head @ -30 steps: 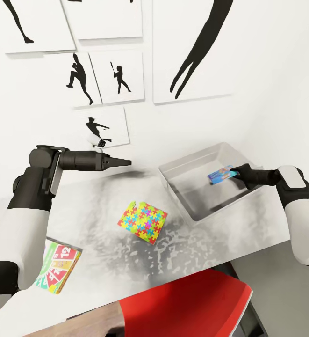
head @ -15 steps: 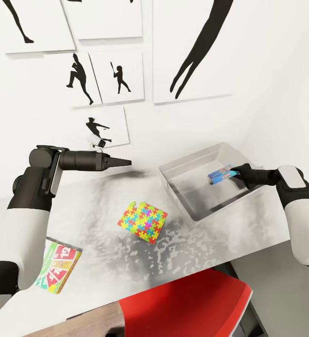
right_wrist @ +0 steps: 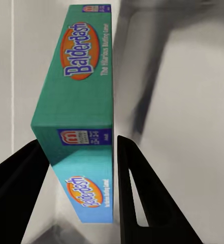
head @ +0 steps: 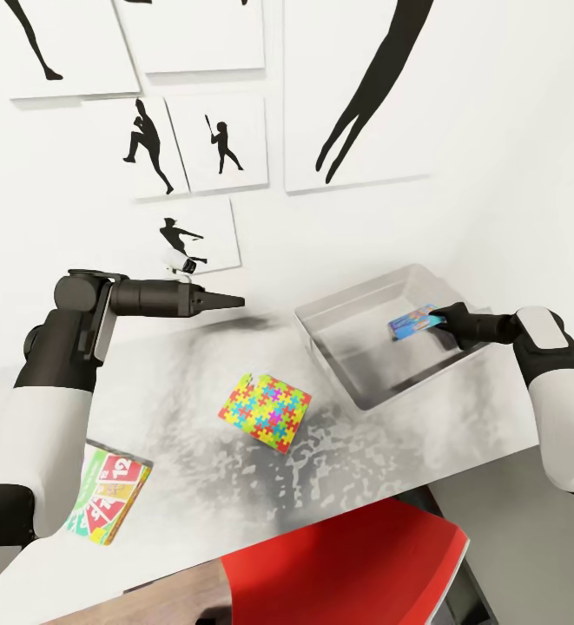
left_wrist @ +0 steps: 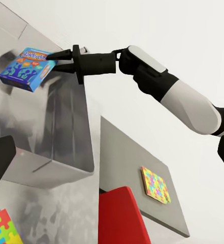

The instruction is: Put all the toys in the child's room - the three board games (two on the bed and one on the table), the two jigsaw puzzles on the table, and the tennis ball on the table - inside the toy box on the table in the child's room.

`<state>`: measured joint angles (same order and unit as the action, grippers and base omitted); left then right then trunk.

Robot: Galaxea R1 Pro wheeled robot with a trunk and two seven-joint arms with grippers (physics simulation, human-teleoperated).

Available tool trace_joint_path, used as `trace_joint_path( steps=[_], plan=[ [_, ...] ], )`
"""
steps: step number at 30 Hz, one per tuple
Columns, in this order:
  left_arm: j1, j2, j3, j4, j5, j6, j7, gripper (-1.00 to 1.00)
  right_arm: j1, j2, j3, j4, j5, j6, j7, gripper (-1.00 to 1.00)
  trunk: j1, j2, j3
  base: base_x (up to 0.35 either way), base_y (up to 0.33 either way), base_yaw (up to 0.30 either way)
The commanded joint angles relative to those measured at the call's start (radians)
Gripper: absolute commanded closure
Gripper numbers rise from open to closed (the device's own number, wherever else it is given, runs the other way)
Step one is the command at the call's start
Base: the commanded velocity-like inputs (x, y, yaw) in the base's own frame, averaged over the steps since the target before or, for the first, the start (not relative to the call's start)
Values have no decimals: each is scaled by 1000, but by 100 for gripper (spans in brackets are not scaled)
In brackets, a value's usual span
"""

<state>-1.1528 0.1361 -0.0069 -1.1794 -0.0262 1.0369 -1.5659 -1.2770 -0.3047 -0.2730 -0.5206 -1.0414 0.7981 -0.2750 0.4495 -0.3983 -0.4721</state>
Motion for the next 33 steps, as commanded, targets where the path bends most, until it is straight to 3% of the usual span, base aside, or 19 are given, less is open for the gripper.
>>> trace_joint_path(
  steps=[1,2,3,33],
  plan=[
    [-1,1,-1,0,-3,10,-5,-100,-1,0,-3,-1,-11,3,-10,100,1,-2,-2,0,0,0],
    [-1,1,-1,0,-3,10,-5,-100,-1,0,-3,-1,-11,3,-10,100,1,-2,-2,0,0,0],
    [-1,1,-1,0,-3,10,-5,-100,-1,0,-3,-1,-11,3,-10,-100,1,-2,-2,0,0,0],
    [-1,2,-1,0,-6,10,-5,-100,-9,-1,10,-14,-12,14,-5,-100,1,-2,-2,0,0,0]
  ],
)
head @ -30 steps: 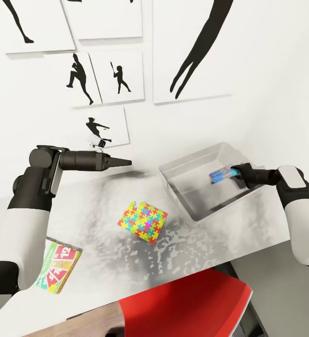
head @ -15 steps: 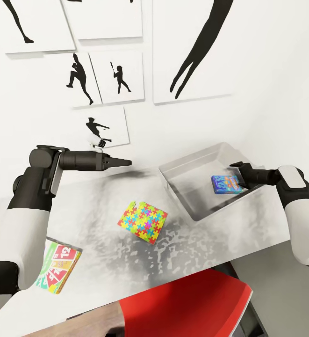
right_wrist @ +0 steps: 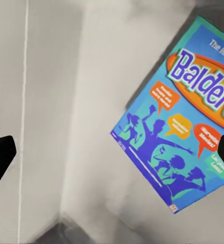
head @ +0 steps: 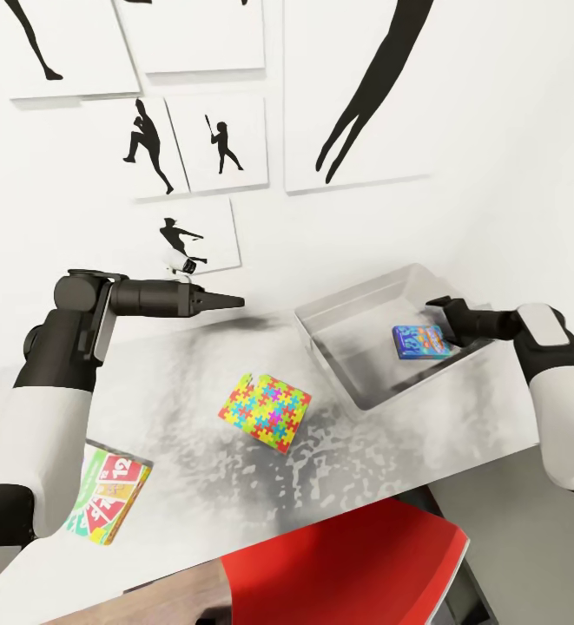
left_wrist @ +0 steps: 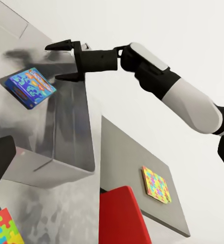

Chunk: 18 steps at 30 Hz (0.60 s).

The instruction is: Put all the toys in the child's room - the three board games (two on the bed and one on the table), the two jigsaw puzzles on the table, and the tennis ball on the table - inside the toy box on the table in the child's room.

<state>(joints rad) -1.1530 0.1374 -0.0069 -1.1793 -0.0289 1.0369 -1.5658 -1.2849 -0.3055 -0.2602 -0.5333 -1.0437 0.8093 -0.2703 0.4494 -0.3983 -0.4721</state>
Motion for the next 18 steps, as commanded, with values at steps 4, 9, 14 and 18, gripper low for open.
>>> trace_joint_path(
  steps=[4,9,14,18],
  plan=[
    [-1,1,-1,0,-3,10,-5,-100,-6,0,-1,-33,-11,20,3,-100,1,-2,-2,0,0,0],
    [-1,3,-1,1,-3,10,-5,-100,-9,1,1,-100,-12,73,42,-100,1,-2,-2,0,0,0],
    [-1,7,0,2,-2,10,-5,-100,-8,0,1,-170,-16,112,71,-100,1,-2,-2,0,0,0],
    [-1,10,1,3,-2,10,-5,-100,-8,-1,1,-215,-20,134,75,-100,1,-2,-2,0,0,0]
  ],
)
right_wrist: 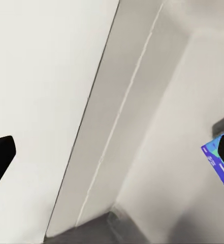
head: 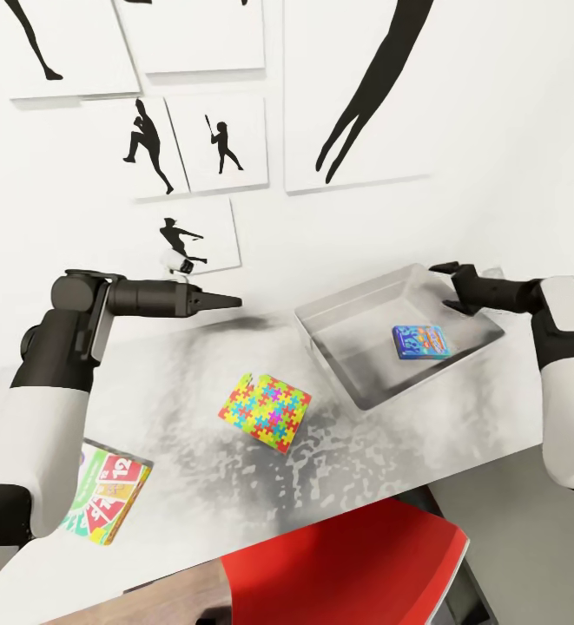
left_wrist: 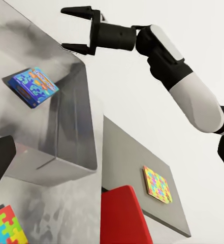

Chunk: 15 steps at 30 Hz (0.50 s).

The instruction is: Put all the toys in the child's room - the three board games (two on the bed and one on the table), the two jigsaw puzzles on the table, and the tennis ball on the table - inside the toy box on the table in the child's room.

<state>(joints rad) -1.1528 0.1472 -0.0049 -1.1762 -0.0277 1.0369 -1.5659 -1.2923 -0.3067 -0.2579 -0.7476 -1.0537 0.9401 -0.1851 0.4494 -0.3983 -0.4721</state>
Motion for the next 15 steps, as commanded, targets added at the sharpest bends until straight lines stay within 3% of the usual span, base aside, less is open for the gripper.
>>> trace_joint_path(
  steps=[1,6,10,15],
  plan=[
    [-1,1,0,2,-3,10,-5,-100,-1,0,-2,-24,-11,17,-9,-100,1,-2,-2,0,0,0],
    [1,10,4,10,-3,10,-5,-100,1,0,-4,-71,-15,59,-7,-100,1,-2,-2,0,0,0],
    [3,33,6,14,-1,10,-5,-100,6,-1,-7,-108,-20,93,10,-100,1,-2,-2,0,0,0],
    [8,61,7,15,1,10,-5,-100,35,-4,-10,-174,-72,107,77,-100,1,-2,-2,0,0,0]
  ],
)
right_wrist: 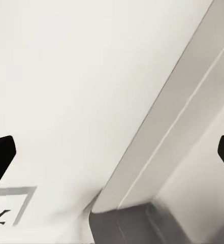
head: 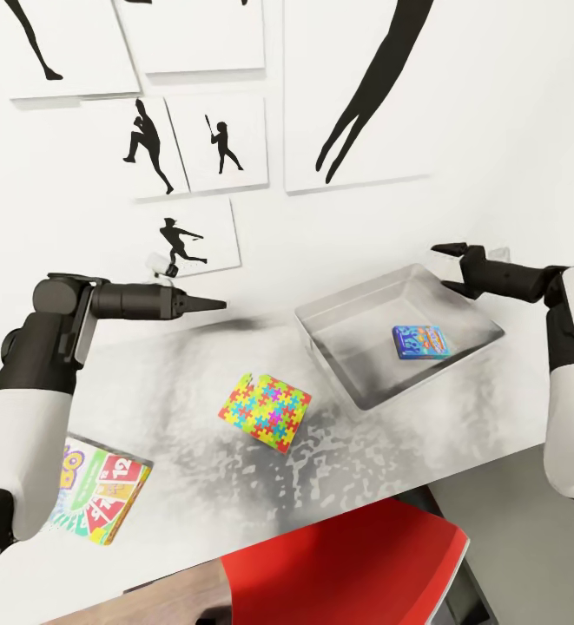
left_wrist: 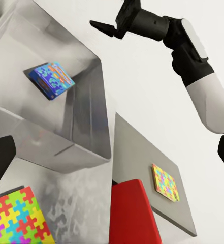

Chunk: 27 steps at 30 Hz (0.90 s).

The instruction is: Put all the toys in the child's room - the three board games (two on the bed and one on the table), the two jigsaw puzzles on the table, and the tennis ball on the table - inside the toy box on the table in the child's room.

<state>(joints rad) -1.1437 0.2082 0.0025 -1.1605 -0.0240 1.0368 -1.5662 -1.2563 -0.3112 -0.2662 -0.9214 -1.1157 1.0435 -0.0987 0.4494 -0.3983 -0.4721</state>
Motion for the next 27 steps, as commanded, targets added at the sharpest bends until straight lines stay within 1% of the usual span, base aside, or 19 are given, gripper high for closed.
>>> trace_joint_path(
  steps=[1,4,5,6,7,9,10,12,13,17,18,21,22,24,25,27],
  plan=[
    [1,8,0,1,-2,10,-5,-100,17,-2,-1,-17,-36,4,9,-100,1,-2,-2,0,0,0],
    [5,17,0,2,-2,10,-5,-100,47,-5,0,-48,-77,4,32,-100,1,-2,-2,0,0,0],
    [7,20,0,3,-2,10,-5,-100,66,-6,1,-77,-106,4,44,-100,1,-2,-1,0,0,-5],
    [9,21,0,4,-1,10,-5,-100,75,-6,1,-92,-121,4,48,-100,1,-2,-1,0,0,-17],
    [12,24,1,6,-1,10,-5,-100,94,-7,2,-122,-150,4,56,-100,1,-2,0,0,0,-48],
    [14,27,4,8,0,10,-5,-100,116,-7,3,-148,-177,4,61,-100,1,-2,2,0,0,-65],
    [15,31,10,9,1,10,-5,-100,139,-7,3,-167,-200,4,64,-100,1,-2,4,0,0,-87],
    [16,35,18,10,2,10,-5,-100,163,-7,3,-181,-216,4,66,-100,1,-2,6,0,0,-96],
    [19,38,26,11,2,10,-5,-100,186,-8,2,-190,-227,4,70,-100,1,-2,8,0,0,-106],
    [41,41,46,11,2,10,-5,-100,242,-9,0,-200,-239,4,110,-100,1,-2,14,0,0,-113],
    [48,42,57,11,2,10,-5,-100,265,-10,-1,-200,-241,4,144,-100,1,-2,16,0,0,-118],
    [58,43,73,11,1,10,-5,-100,304,-11,-2,-197,-236,4,209,-100,1,-2,20,0,0,-120],
    [66,43,82,12,0,10,-5,-100,330,-12,-3,-196,-233,4,256,-100,1,-2,22,0,0,-121],
    [75,44,88,12,0,10,-5,-100,358,-12,-3,-196,-231,4,301,-100,1,-2,25,0,0,-121],
    [85,45,92,12,0,9,-5,-100,388,-13,-4,-198,-230,4,342,-100,1,-2,26,0,0,-121],
    [94,48,94,12,-1,9,-5,-100,419,-14,-5,-201,-229,4,380,-100,1,-2,30,0,0,-122]
  ],
)
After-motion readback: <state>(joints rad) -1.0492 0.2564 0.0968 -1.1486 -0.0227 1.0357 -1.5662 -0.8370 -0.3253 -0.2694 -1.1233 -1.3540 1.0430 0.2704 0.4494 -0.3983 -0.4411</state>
